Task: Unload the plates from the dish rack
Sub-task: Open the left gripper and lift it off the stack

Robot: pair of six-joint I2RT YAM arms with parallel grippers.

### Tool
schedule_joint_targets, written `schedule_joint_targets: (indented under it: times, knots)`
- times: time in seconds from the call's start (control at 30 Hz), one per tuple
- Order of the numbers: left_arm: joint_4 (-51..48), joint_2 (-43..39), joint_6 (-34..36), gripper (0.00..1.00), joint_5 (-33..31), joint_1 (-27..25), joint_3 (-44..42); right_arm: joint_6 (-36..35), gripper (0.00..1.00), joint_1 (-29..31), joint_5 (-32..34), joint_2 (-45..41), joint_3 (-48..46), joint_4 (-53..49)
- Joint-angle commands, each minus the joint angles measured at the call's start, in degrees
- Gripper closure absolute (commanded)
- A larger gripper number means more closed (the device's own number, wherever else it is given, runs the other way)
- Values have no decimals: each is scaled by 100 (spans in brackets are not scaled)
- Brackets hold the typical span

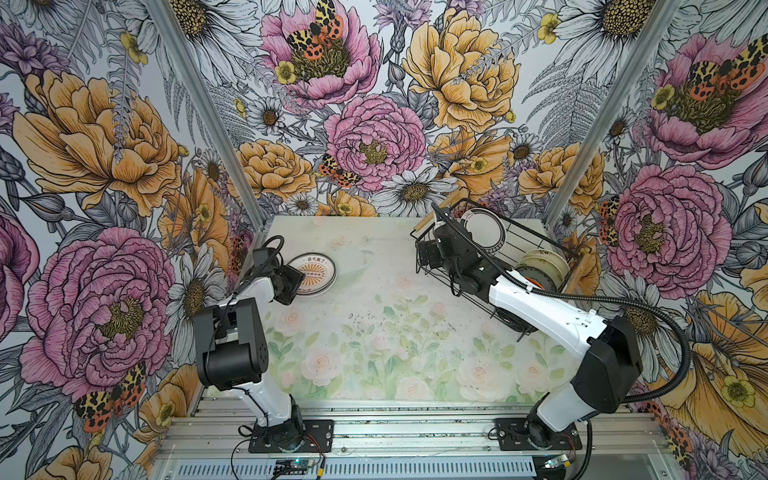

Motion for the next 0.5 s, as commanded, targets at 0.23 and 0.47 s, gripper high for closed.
schedule_joint_targets:
  times: [0.23,0.47]
  knots:
    - [-334,204,329,35,-197,-82,207,29,1,-60,-132,-30,-117,50]
    - [-386,214,392,33,-214,-58,224,1,1,-71,-273,-18,-118,48]
